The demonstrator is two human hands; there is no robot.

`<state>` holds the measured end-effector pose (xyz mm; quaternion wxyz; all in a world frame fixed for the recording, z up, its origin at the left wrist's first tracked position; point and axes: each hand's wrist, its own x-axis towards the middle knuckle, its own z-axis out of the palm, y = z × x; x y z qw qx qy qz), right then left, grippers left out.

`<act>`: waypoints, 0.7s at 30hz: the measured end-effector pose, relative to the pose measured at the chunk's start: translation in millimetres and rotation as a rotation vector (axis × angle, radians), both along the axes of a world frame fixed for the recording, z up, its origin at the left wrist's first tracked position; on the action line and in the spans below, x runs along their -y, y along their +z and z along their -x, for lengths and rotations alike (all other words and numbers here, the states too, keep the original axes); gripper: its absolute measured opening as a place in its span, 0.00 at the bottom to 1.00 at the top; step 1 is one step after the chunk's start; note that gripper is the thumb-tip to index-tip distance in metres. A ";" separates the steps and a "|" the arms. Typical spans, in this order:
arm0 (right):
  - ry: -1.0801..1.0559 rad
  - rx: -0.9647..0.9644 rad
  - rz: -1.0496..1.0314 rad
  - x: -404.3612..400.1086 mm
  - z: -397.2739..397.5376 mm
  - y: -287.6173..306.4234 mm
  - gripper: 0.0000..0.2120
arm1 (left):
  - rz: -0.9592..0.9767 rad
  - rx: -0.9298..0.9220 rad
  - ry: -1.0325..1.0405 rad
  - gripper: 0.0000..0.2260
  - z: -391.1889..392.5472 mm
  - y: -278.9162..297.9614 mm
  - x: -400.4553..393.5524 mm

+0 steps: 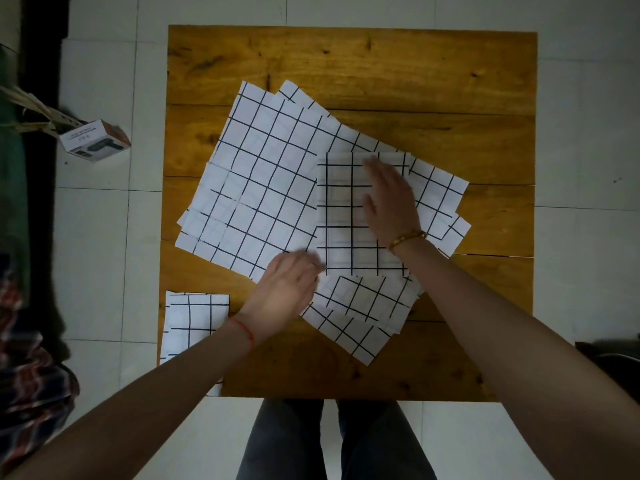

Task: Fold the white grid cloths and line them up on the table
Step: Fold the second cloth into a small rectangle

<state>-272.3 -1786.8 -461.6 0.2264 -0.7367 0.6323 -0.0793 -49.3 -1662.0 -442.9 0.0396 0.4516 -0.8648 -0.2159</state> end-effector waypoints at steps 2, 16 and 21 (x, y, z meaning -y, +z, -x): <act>-0.286 0.116 0.088 -3.6 12.5 4.1 0.20 | -0.043 -0.127 0.263 0.14 10.2 2.2 20.2; -0.786 0.185 -0.369 -9.8 43.9 4.6 0.11 | -0.512 -0.306 1.161 0.07 46.7 -16.6 97.4; -0.796 0.210 -0.415 -6.6 41.0 8.1 0.10 | -0.508 -0.314 1.148 0.07 43.8 -15.4 98.7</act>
